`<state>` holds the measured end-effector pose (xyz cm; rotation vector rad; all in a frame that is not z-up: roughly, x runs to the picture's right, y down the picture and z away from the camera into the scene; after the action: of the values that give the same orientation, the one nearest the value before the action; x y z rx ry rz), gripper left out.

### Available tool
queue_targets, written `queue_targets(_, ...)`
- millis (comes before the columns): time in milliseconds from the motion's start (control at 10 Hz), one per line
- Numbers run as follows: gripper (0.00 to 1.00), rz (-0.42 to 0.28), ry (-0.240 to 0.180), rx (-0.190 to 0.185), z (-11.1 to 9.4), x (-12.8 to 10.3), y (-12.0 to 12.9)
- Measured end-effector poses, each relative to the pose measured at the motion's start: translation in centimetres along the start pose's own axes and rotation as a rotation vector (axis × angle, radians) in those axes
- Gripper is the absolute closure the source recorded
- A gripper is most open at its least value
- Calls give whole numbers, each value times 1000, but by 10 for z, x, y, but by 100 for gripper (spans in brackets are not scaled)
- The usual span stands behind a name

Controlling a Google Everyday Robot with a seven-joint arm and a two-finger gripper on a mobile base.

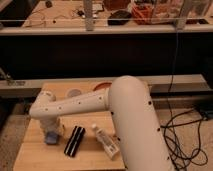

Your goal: Wipe the white sponge on the table

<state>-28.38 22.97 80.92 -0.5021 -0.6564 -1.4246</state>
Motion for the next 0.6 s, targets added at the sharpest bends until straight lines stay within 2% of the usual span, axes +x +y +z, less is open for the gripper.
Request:
queue_targets(200,46,-15,-7,-4,1,9,-11)
queue_targets(600,46,-92,-26,-34,11,9,-57)
